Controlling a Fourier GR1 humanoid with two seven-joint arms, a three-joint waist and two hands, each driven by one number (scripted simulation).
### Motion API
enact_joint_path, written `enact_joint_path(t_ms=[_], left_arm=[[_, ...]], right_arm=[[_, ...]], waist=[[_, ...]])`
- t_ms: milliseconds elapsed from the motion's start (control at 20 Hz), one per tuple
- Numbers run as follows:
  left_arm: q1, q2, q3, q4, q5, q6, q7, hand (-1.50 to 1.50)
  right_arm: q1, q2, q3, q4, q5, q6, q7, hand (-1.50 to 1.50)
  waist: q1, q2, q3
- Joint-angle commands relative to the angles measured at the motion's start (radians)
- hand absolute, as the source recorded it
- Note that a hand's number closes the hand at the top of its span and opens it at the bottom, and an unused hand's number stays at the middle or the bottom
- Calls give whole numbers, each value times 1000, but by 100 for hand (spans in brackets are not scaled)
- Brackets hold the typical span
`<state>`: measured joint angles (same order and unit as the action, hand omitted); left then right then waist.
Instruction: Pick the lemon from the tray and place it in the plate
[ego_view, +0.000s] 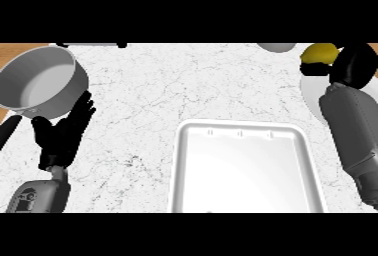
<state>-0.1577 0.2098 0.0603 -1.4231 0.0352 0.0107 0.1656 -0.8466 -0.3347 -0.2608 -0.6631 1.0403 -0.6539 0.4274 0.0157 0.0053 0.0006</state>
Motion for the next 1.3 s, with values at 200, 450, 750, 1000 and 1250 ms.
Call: enact_joint_path(t_ms=[200, 450, 750, 1000, 1250], left_arm=[[-45, -36, -23, 6, -35, 36, 28, 0], [-42, 8, 16, 19, 5, -25, 21, 0], [-43, -34, -12, 53, -27, 2, -25, 0], [6, 5, 3, -34, -10, -28, 22, 0], [-11, 0, 28, 28, -2, -25, -23, 0]], right_arm=[[20, -199, -140, 165, -163, 14, -240, 150], [23, -245, -140, 311, -159, 102, -287, 150], [81, -246, -250, 395, -303, 220, -434, -150], [85, -281, -271, 386, -334, 201, -613, -150], [73, -231, -345, 277, -446, 159, -856, -150]], waist=[[5, 8, 2], [12, 7, 1], [13, 12, 3], [22, 7, 3], [8, 5, 3]])
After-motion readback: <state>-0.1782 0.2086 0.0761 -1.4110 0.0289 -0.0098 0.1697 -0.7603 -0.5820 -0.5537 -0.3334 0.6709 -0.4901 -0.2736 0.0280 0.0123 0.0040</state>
